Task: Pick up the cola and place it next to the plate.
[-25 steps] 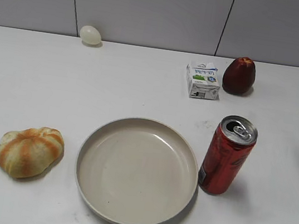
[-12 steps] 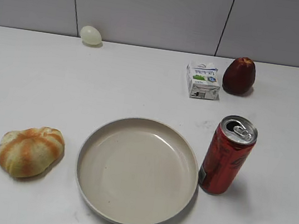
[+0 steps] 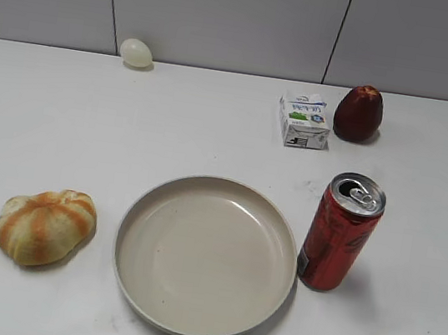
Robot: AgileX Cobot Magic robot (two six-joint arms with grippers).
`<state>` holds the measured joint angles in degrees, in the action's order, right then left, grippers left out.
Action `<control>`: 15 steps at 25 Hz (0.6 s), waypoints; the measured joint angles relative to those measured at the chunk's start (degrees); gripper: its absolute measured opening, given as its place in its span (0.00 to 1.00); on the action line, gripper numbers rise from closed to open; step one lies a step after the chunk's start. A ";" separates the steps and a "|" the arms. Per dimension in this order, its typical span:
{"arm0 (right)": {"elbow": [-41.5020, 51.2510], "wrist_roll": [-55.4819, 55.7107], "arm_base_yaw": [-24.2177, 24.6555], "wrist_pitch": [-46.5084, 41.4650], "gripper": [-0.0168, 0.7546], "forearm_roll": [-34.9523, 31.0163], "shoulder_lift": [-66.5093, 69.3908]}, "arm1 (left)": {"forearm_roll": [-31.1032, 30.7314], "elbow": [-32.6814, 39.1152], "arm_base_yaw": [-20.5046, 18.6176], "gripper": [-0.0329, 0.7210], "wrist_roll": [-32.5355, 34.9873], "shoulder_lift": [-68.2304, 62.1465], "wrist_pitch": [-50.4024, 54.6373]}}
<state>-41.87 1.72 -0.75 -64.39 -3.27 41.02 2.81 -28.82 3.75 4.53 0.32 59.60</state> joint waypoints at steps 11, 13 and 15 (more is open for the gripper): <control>13.36 -0.61 0.00 4.13 0.79 0.00 -21.44 | 0.00 0.00 0.00 0.33 0.00 0.00 0.00; 13.36 -0.61 0.00 4.19 0.79 0.00 -23.97 | 0.00 0.00 0.00 0.33 0.00 0.00 0.00; 13.36 -0.61 0.00 4.19 0.79 0.00 -26.39 | 0.00 0.00 0.00 0.33 0.00 0.00 0.00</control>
<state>-28.51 1.11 -0.75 -60.20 -3.27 14.63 2.81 -28.82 3.75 4.53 0.32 59.60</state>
